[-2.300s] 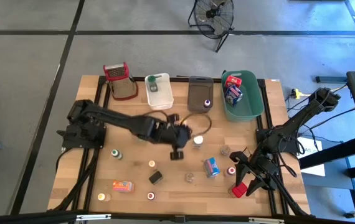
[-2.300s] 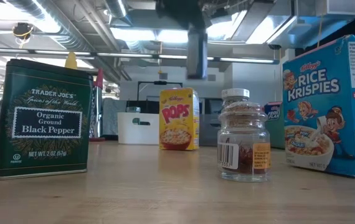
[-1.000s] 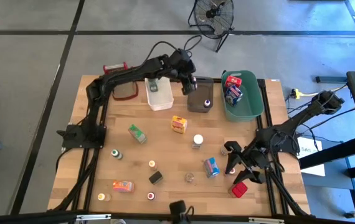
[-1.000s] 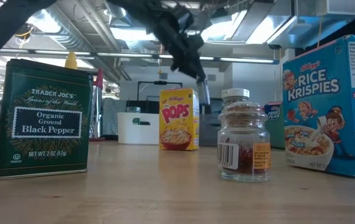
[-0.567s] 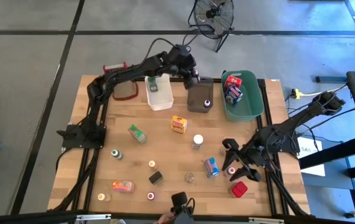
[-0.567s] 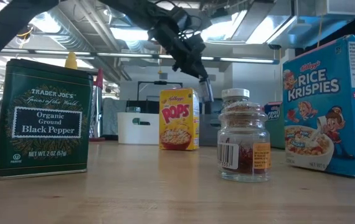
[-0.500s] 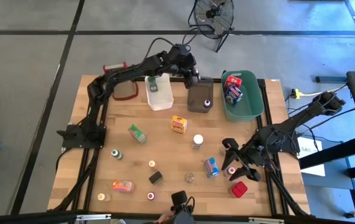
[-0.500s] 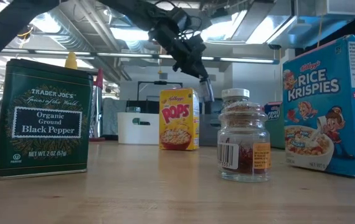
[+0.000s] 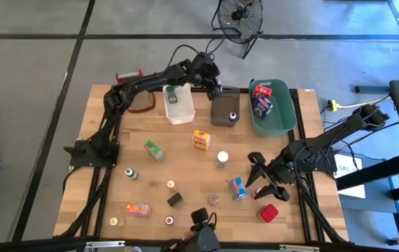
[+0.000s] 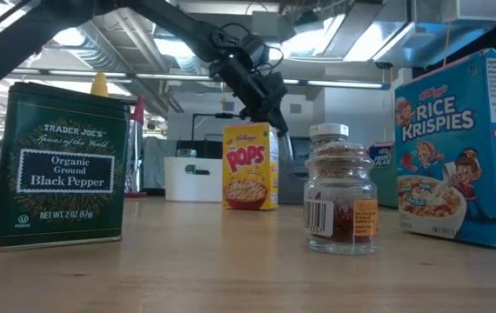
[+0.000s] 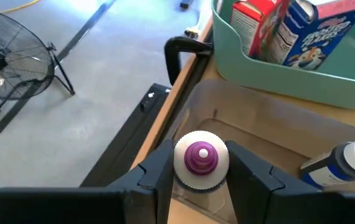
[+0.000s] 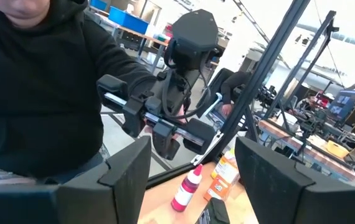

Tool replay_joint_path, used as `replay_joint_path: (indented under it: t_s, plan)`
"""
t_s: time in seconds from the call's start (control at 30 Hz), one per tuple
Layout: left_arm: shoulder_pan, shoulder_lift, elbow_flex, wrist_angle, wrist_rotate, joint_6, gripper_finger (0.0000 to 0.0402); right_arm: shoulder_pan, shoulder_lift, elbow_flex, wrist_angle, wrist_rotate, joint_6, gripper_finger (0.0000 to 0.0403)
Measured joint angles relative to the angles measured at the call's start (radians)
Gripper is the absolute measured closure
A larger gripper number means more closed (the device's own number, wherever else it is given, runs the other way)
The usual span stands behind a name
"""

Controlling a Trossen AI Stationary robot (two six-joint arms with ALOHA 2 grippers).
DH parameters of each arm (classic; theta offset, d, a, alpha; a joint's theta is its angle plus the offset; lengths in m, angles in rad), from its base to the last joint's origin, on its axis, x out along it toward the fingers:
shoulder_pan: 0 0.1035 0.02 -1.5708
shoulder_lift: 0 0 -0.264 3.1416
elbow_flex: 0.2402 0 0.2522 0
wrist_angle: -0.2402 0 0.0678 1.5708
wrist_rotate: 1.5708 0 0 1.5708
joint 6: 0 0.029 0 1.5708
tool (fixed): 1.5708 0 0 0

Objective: Pick & Place Kitchen Items
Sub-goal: Put the purple food coloring bottle into the black transparent bin

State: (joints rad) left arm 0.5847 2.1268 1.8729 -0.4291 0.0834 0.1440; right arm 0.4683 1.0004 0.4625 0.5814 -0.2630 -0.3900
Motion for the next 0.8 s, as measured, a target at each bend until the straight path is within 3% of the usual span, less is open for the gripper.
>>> replay_joint_path:
  t_s: [0.8]
  plan:
    - [0.016, 0.046, 0.0, -0.048, -0.066, 0.0, 0.0286, -0.005, 0.0, 0.0, -0.022, 0.0, 0.012, 0.0169]
